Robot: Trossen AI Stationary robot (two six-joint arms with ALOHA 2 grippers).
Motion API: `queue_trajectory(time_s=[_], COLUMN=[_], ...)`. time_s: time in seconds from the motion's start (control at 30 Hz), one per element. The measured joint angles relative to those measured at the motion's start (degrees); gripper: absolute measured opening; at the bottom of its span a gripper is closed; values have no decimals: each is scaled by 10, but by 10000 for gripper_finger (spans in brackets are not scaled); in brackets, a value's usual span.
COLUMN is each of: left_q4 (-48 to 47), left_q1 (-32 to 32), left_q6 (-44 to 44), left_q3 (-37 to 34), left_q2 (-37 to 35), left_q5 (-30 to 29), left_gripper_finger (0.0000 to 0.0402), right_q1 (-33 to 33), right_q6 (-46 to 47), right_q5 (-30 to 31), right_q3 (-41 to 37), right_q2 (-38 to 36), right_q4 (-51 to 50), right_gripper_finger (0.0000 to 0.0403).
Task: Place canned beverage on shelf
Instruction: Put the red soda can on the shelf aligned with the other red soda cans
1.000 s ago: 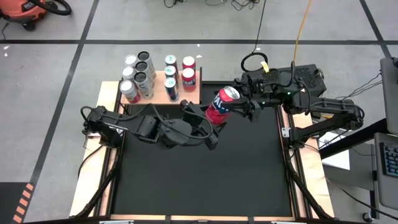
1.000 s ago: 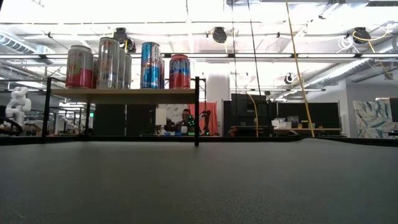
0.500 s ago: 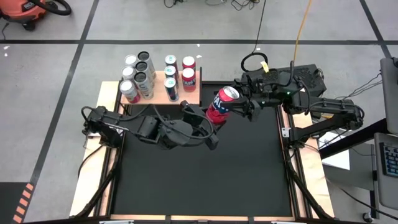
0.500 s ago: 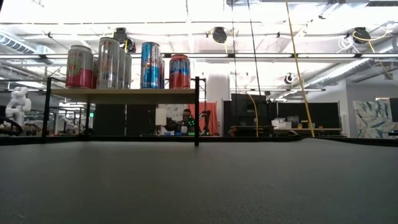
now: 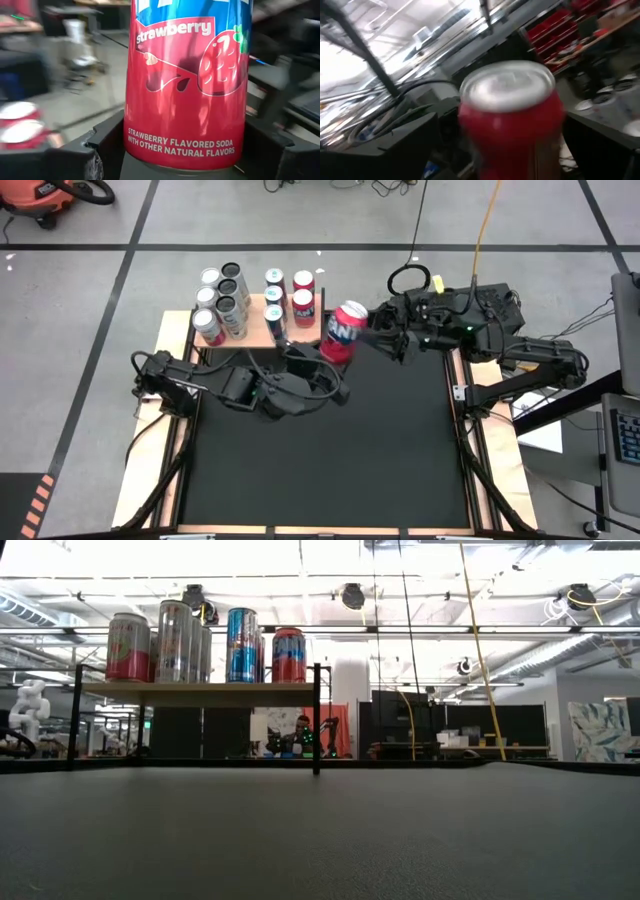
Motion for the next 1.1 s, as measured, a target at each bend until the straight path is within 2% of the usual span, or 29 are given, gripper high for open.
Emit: queue_trajectory(time_s=[0.2,0.43,0.77,1.1], left_q4=[19,47,47,46], left_q1=[2,17,20,26], left_q6=[46,79,95,109], left_q3=[0,0,0,0], left_q2=[-1,4,16,25], left_q5=[-96,-120,-140,-142], left_gripper_finger=[289,289,289,289], right_q1=[0,-2,-28,-46], right_q6=[-40,-46,-43,-89], right_q5=[69,110,105,32], right_q3=[0,0,8,67], right_q2=[-16,-8,-1,52], right_q4=[-11,-12,-5,-39], right_gripper_finger=[394,399,400,400])
